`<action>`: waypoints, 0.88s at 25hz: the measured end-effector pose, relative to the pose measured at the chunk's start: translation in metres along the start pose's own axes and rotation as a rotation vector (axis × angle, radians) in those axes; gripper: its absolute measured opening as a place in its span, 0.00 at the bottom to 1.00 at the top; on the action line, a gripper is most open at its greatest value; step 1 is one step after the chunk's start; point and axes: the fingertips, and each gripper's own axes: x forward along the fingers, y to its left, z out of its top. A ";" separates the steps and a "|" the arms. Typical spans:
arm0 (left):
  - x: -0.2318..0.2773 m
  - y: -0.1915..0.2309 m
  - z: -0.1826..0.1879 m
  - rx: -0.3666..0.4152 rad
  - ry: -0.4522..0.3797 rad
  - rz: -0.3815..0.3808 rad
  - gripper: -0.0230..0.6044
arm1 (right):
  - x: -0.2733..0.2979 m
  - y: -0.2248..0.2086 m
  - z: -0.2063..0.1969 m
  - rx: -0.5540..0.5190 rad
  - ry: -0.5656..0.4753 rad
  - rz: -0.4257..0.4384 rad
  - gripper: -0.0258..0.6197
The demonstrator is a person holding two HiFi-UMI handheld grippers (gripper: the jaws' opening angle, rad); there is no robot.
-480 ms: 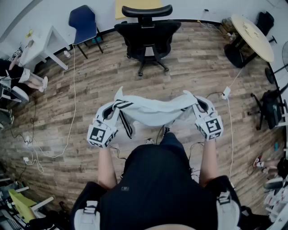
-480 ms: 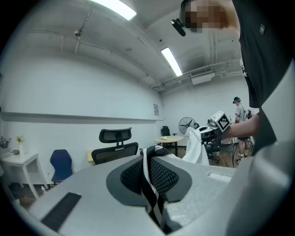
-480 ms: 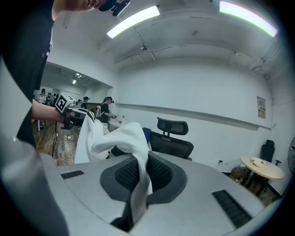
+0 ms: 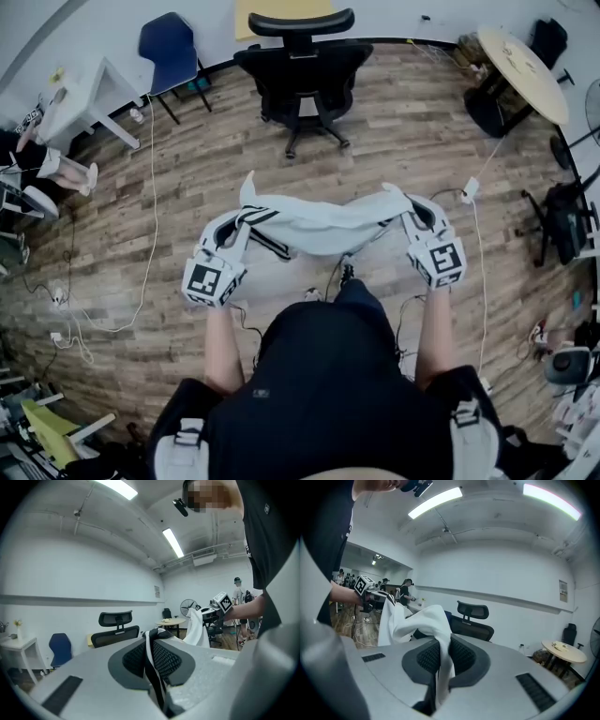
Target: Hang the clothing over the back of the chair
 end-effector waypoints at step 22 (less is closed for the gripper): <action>0.042 0.031 0.007 0.021 0.049 0.081 0.05 | 0.056 -0.045 0.004 0.018 -0.041 0.090 0.05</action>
